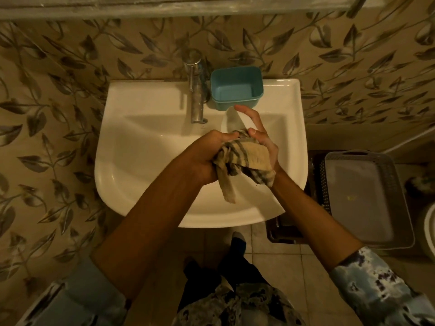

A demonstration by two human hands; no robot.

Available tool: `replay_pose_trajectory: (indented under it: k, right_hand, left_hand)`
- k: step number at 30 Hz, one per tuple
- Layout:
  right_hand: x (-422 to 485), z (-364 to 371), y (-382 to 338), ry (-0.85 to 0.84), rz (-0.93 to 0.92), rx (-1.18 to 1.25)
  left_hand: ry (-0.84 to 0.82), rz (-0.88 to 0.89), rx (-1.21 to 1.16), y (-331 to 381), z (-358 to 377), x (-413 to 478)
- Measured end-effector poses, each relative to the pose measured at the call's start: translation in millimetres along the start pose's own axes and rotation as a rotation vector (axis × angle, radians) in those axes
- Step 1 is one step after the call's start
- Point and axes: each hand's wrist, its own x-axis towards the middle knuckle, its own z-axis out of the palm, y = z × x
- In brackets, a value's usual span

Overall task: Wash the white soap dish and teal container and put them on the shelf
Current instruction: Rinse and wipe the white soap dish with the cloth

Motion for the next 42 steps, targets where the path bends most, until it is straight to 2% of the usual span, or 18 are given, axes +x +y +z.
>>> replay_pose_trajectory:
  k: [2,3,5,7,9,13,16,18,20,24,26,29,32,35,37,39,40,42]
  right_hand:
    - [0,-5,1,0.011,0.058,0.062]
    - [-5,-7,-1,0.012,0.073,0.101]
    - [-8,-13,-2,0.001,0.088,0.121]
    - [-11,-12,-8,0.011,0.044,0.054]
    - [-5,-13,-13,-0.012,0.012,0.125]
    - [1,-16,-9,0.035,0.086,0.185]
    - [0,-21,-4,0.046,0.124,0.221]
    - [1,-20,-3,0.033,0.169,0.229]
    - [0,-18,-3,-0.003,0.204,0.265]
    - [0,-10,-3,0.03,0.148,0.263]
    - [0,-6,-2,0.091,0.081,0.216]
    - [-3,-6,4,0.133,0.01,0.168]
    - [-9,-10,8,0.122,0.02,0.297]
    - [-14,-13,10,0.063,0.03,0.47]
    - [-15,-12,11,0.04,0.015,0.563]
    - [-16,-8,12,0.019,-0.028,0.621]
    - [-16,-5,12,0.014,-0.046,0.633]
    - [-16,1,13,0.011,-0.062,0.661]
  left_hand:
    - [0.019,0.024,-0.016,-6,0,3]
    - [0.057,0.084,0.081,-11,-1,5]
    - [0.127,0.289,0.458,-22,-4,6]
    - [0.111,0.515,0.825,-30,-7,6]
    - [0.061,0.674,1.058,-34,-7,5]
    - [0.023,0.83,1.351,-34,-10,5]
    - [-0.016,1.044,1.764,-29,-17,6]
    - [-0.021,1.109,2.019,-21,-23,9]
    - [-0.013,1.105,2.17,-11,-28,14]
    - [0.264,0.822,2.09,-8,-22,22]
    - [0.362,0.826,1.956,-25,-14,18]
    - [0.305,0.836,1.686,-44,1,6]
    - [0.234,0.59,1.42,-29,7,-1]
    - [0.213,0.396,0.913,-7,1,-4]
    - [0.412,0.493,0.742,4,-3,-1]
    - [0.664,0.711,0.799,6,0,2]
    - [0.731,0.81,0.866,4,4,1]
    - [0.713,0.94,1.078,-8,14,3]
